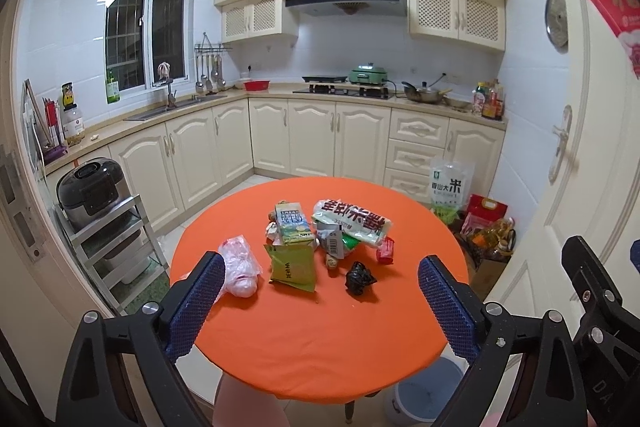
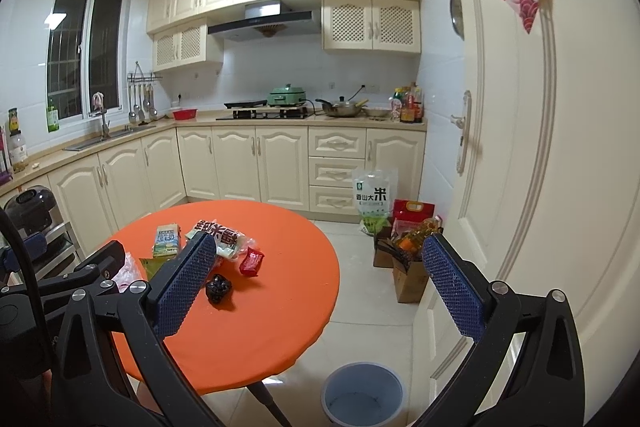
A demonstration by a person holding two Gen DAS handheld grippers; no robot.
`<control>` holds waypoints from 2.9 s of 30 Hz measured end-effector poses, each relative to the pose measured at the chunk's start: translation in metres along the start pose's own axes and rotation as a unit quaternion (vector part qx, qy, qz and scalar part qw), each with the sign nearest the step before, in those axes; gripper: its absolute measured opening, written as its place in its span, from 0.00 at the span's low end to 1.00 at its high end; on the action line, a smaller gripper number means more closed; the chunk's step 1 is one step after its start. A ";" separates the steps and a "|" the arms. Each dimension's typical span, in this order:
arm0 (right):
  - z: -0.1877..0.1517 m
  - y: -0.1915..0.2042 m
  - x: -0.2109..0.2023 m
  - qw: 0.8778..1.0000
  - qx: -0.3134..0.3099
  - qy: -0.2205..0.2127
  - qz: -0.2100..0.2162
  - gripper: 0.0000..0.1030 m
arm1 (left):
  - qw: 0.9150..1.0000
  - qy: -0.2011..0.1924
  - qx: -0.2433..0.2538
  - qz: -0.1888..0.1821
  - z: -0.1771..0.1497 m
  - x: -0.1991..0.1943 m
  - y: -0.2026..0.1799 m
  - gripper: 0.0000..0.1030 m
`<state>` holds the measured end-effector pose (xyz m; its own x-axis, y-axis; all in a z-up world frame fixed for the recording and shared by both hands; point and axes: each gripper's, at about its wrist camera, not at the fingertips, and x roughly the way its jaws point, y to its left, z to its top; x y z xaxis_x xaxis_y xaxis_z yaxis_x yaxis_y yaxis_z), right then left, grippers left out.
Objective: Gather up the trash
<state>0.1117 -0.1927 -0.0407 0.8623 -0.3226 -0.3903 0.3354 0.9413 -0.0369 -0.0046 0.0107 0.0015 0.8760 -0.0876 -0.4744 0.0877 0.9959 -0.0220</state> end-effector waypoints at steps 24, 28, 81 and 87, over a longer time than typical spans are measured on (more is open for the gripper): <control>-0.002 -0.009 0.005 1.000 0.005 0.010 0.011 1.00 | 1.000 0.005 0.001 -0.003 0.002 -0.002 0.001 0.93; -0.003 -0.008 0.005 1.000 0.004 0.010 0.010 1.00 | 1.000 0.007 0.002 -0.003 0.003 -0.002 0.001 0.93; -0.035 0.105 0.152 0.980 -0.046 0.184 0.054 1.00 | 0.973 0.177 -0.129 0.071 0.024 0.160 0.155 0.94; -0.056 0.120 0.198 0.967 -0.046 0.247 0.043 1.00 | 0.961 0.213 -0.167 0.054 0.016 0.204 0.191 0.94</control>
<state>0.3018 -0.1379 -0.1740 0.5909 -0.1775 -0.7870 0.2168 0.9745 -0.0571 0.1980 0.1828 -0.0851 0.5913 -0.0374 -0.8056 -0.2117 0.9567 -0.1998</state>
